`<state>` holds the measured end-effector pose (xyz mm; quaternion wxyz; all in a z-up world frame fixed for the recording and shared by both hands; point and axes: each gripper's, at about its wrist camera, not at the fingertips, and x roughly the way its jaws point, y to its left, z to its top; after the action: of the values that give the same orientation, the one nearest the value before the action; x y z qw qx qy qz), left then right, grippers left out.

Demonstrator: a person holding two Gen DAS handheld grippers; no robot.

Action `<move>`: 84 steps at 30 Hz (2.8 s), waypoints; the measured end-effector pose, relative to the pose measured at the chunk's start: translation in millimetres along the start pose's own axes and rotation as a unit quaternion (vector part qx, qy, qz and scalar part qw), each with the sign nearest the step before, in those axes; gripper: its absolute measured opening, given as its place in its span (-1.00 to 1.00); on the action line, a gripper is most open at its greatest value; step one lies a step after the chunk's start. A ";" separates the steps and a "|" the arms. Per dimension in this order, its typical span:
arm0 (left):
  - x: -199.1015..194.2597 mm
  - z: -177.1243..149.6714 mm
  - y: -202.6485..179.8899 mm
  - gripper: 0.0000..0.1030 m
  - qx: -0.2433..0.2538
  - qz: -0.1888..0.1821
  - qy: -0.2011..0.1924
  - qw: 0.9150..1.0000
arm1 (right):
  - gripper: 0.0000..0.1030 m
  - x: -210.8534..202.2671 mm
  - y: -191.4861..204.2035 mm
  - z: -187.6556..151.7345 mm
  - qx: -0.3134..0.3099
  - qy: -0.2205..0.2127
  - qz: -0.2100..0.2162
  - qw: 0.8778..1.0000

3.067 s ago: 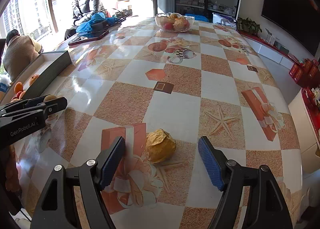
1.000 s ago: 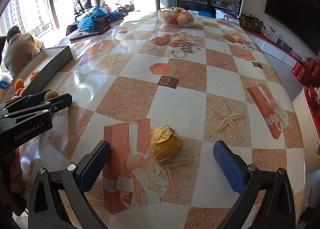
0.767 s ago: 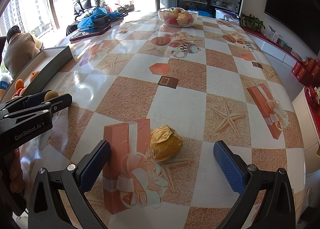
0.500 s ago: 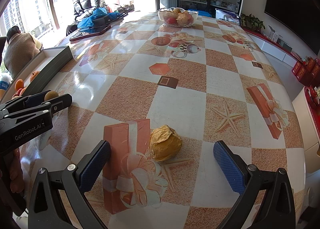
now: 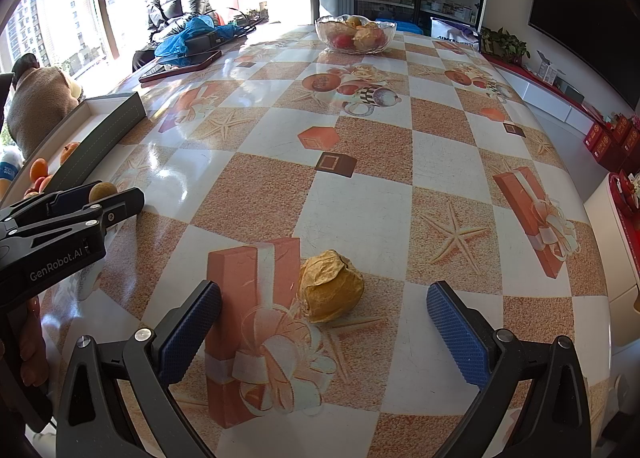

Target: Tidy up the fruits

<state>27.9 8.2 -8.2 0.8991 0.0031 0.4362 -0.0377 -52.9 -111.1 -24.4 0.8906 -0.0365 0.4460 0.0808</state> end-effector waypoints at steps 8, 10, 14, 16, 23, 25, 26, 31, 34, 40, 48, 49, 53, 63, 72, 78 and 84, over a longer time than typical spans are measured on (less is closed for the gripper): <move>0.0 0.0 0.0 0.15 0.000 0.000 0.000 1.000 | 1.00 -0.1 0.1 0.0 0.000 0.000 0.000 1.000; 0.0 0.0 0.0 0.15 0.000 0.000 0.000 1.000 | 1.00 -0.1 0.1 0.0 0.000 0.000 0.000 1.000; -0.1 -0.1 -0.1 0.15 0.000 0.001 0.000 1.000 | 1.00 0.1 -0.1 -0.2 0.000 0.000 0.000 1.000; -0.1 -0.1 -0.1 0.15 0.001 0.001 0.000 1.000 | 1.00 0.1 0.0 -0.1 0.000 0.000 0.000 1.000; -0.1 0.1 -0.9 0.16 0.001 0.001 0.000 1.000 | 1.00 0.1 0.2 0.0 0.000 0.000 0.000 1.000; 0.0 0.2 -1.2 0.16 0.001 0.001 0.000 1.000 | 1.00 0.0 0.2 0.0 0.000 0.000 0.000 1.000; -0.1 0.2 -1.1 0.16 0.001 0.001 0.000 1.000 | 1.00 0.1 0.2 0.0 0.000 0.000 0.000 1.000; -0.2 0.4 -0.6 0.16 0.001 0.001 0.000 1.000 | 1.00 0.1 0.7 0.2 0.000 0.000 0.000 1.000; -0.2 0.5 -1.2 0.16 0.001 0.001 0.001 1.000 | 1.00 0.1 0.8 0.3 0.000 0.000 0.000 1.000; -0.1 0.8 -0.1 0.14 -0.002 0.006 0.009 1.000 | 1.00 0.1 1.0 0.5 0.001 0.001 -0.001 1.000; -9.4 -1.6 -2.6 -0.47 0.010 -0.016 0.038 0.999 | -0.09 -9.4 3.8 2.9 0.002 0.009 -0.007 1.000; -11.7 -2.4 -1.9 -0.47 0.005 -0.024 0.042 0.999 | -0.20 -10.6 6.3 3.5 -0.002 0.011 -0.006 1.000; -24.2 -6.1 8.0 -0.47 -0.020 -0.063 0.052 0.996 | -0.48 -14.2 6.9 4.0 0.010 0.026 0.021 0.999; -77.7 5.4 33.0 -0.47 -0.021 -0.060 0.016 0.998 | -0.48 -38.6 -5.8 30.4 0.075 0.029 0.117 0.990; -109.4 16.3 98.3 -0.47 -0.050 0.015 0.006 0.999 | -0.48 -50.5 67.5 73.5 0.002 0.027 0.170 0.985; -110.5 7.5 154.9 -0.47 -0.097 0.063 0.025 0.993 | -0.47 -42.8 142.7 100.1 -0.061 0.041 0.213 0.974; -95.4 -3.7 186.5 -0.47 -0.124 0.094 0.053 0.986 | -0.47 -18.7 206.9 115.4 -0.102 0.079 0.246 0.961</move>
<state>-20.7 200.6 59.3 0.8675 -0.0657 0.4824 0.1020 -9.4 106.3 61.2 0.7966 -0.0222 0.5001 0.3389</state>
